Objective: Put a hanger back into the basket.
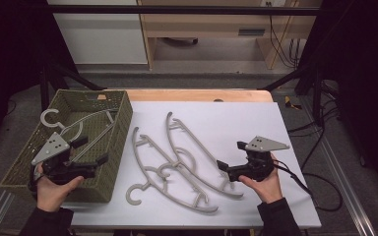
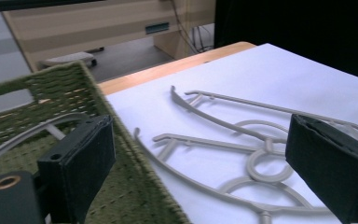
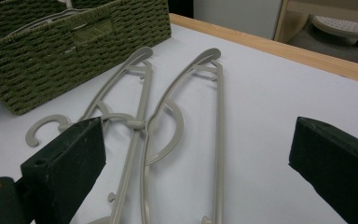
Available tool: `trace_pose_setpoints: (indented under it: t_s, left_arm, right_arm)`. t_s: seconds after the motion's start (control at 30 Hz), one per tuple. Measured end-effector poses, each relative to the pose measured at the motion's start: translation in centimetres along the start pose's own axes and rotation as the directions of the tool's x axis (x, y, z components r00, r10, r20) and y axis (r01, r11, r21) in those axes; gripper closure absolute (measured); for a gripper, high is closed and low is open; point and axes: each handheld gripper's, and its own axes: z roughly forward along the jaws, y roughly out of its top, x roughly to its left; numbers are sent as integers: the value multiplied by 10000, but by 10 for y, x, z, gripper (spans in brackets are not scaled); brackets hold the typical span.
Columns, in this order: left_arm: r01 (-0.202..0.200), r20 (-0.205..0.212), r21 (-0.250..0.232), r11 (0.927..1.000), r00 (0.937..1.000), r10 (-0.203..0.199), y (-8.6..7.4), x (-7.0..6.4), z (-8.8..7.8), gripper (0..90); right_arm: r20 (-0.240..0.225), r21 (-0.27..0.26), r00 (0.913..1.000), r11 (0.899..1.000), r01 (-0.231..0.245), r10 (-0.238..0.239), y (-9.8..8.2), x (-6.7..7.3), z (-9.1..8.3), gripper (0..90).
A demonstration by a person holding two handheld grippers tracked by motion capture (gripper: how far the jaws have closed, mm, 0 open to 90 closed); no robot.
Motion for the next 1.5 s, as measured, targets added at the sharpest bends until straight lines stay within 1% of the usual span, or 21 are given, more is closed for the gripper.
trace_pose_setpoints:
  t_s: [0.23, 0.4, 0.5, 0.6, 0.63, 0.7, 0.73, 0.77, 0.83, 0.93, 0.97, 1.0, 1.07, 1.1, 1.13, 1.2, 1.27, 1.37, 1.43, 1.47, 1.5]
  left_arm:
    - [-193, 422, 20, 9998, 9989, 192, -3, -8, 7, 70]
    - [-198, 507, 100, 9998, 9985, 193, -5, -8, 11, 68]
    - [-255, 528, 145, 9996, 9983, 247, -6, -9, 14, 65]
    - [-239, 504, 223, 9995, 9985, 227, -7, -8, 15, 62]
    - [-213, 488, 248, 9995, 9986, 200, -7, -8, 16, 62]
    - [-225, 490, 259, 9994, 9986, 212, -8, -8, 16, 62]
    - [-237, 504, 258, 9994, 9985, 224, -7, -8, 16, 61]
    - [-253, 503, 273, 9993, 9984, 239, -7, -8, 16, 61]
    - [-265, 487, 263, 9993, 9985, 252, -7, -9, 16, 61]
    - [-256, 467, 254, 9994, 9986, 244, -8, -8, 15, 61]
    - [-233, 473, 242, 9994, 9986, 221, -8, -7, 15, 63]
    - [-218, 472, 245, 9995, 9987, 206, -8, -7, 16, 63]
    - [-234, 488, 305, 9993, 9986, 219, -8, -7, 16, 64]
    - [-248, 492, 323, 9992, 9985, 232, -9, -8, 16, 64]
    - [-255, 493, 314, 9992, 9985, 239, -8, -8, 16, 64]
    - [-275, 483, 329, 9991, 9985, 259, -9, -8, 16, 64]
    - [-283, 466, 351, 9990, 9986, 266, -9, -8, 17, 65]
    - [-275, 466, 369, 9989, 9986, 258, -9, -8, 17, 65]
    - [-312, 487, 389, 9988, 9984, 293, -9, -8, 18, 65]
    - [-323, 485, 400, 9987, 9984, 303, -9, -9, 18, 65]
    - [-350, 507, 398, 9986, 9982, 330, -9, -9, 18, 65]
  right_arm:
    - [-207, 296, 9997, 9995, 130, -124, 0, 6, 12, 48]
    - [-307, 810, 9993, 9964, 234, -210, -1, 9, 23, 68]
    - [-471, 1041, 9977, 9931, 542, -495, 2, 13, 31, 79]
    - [-621, 1149, 9970, 9919, 537, -468, 4, 16, 38, 86]
    - [-573, 1447, 9974, 9881, 525, -446, 4, 18, 45, 90]
    - [-564, 1585, 9970, 9854, 619, -536, 4, 19, 48, 91]
    - [-641, 1906, 9963, 9792, 693, -581, 3, 21, 55, 98]
    - [-641, 1906, 9963, 9792, 693, -581, 3, 21, 55, 98]
    - [-596, 2284, 9962, 9707, 753, -633, 0, 23, 63, 111]
    - [-560, 2577, 9965, 9634, 740, -616, -3, 24, 67, 143]
    - [-631, 2892, 9958, 9537, 826, -671, -6, 25, 72, 192]
    - [-631, 2892, 9958, 9537, 826, -671, -6, 25, 72, 192]
    - [-735, 3184, 9948, 9436, 904, -705, -10, 26, 77, 239]
    - [-797, 3508, 9941, 9314, 970, -736, -14, 27, 82, 283]
    - [-797, 3508, 9941, 9314, 970, -736, -14, 27, 82, 283]
    - [-872, 3771, 9932, 9203, 1045, -771, -18, 28, 87, 324]
    - [-931, 3850, 9929, 9170, 1045, -741, -19, 29, 89, 342]
    - [-1065, 4202, 9921, 9012, 1058, -668, -25, 30, 97, 407]
    - [-1135, 4257, 9909, 8976, 1148, -729, -27, 30, 99, 425]
    - [-1099, 4402, 9918, 8914, 1079, -658, -28, 32, 101, 448]
    - [-1229, 4529, 9895, 8829, 1239, -758, -32, 32, 105, 492]
